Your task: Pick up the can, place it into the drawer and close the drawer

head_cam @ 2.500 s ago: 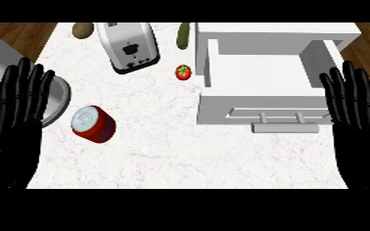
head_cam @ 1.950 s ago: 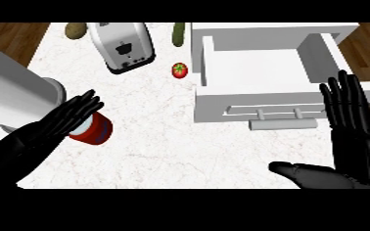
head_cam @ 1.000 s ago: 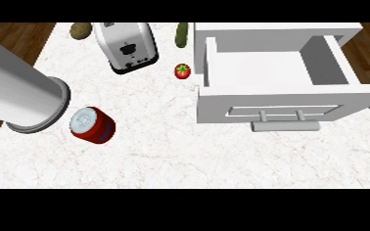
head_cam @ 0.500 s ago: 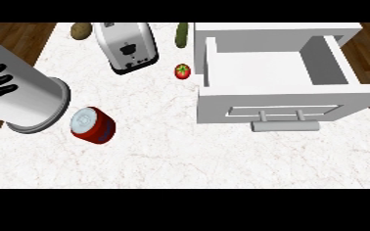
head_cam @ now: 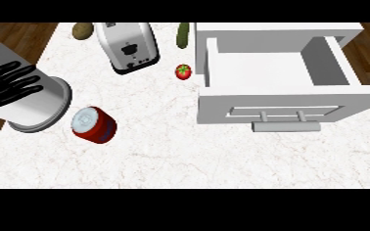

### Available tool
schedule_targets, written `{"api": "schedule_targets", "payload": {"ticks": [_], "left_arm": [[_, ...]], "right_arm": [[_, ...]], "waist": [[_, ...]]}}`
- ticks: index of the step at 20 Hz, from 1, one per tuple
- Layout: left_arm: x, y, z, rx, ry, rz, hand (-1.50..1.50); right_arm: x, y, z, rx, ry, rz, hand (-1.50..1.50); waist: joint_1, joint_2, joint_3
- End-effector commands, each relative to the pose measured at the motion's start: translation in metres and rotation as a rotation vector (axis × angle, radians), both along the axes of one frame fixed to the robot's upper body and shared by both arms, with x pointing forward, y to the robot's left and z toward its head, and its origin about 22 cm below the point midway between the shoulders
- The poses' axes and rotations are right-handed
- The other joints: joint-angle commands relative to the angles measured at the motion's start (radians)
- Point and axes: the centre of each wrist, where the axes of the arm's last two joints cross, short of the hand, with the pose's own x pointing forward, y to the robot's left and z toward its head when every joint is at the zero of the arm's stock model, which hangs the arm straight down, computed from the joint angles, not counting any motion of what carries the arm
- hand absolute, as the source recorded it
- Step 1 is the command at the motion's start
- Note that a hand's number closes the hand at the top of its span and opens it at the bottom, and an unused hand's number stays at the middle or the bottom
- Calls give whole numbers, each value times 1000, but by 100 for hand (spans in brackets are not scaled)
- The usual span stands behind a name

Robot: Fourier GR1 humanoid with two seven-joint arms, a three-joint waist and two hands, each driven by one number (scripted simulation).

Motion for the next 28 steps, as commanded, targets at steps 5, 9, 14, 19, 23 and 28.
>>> {"api": "schedule_targets", "payload": {"ticks": [5, 9, 14, 19, 23, 28], "left_arm": [[10, -26, -27, 40, 24, -26, -150], [16, -41, -62, 38, 25, -6, -150], [4, -43, -82, 74, 27, 14, -150], [10, -54, -94, 88, 12, 51, -150], [18, -43, -112, 84, 31, 120, -150], [10, -36, -127, 111, 31, 123, -150]], "right_arm": [[-11, -20, -6, 3, 5, -6, -150], [-24, -19, 5, 8, 2, -4, -150], [-19, -12, -7, 11, 19, 3, -150], [-18, -11, 6, 2, -9, -5, -150], [-37, -24, 6, 9, 4, 16, -150], [-20, -18, 15, -13, 1, -8, -150]], "waist": [[2, 4, -1], [-4, 5, -2], [3, 5, -2], [3, 5, -2], [-15, 8, -3], [-3, 8, -3]]}}
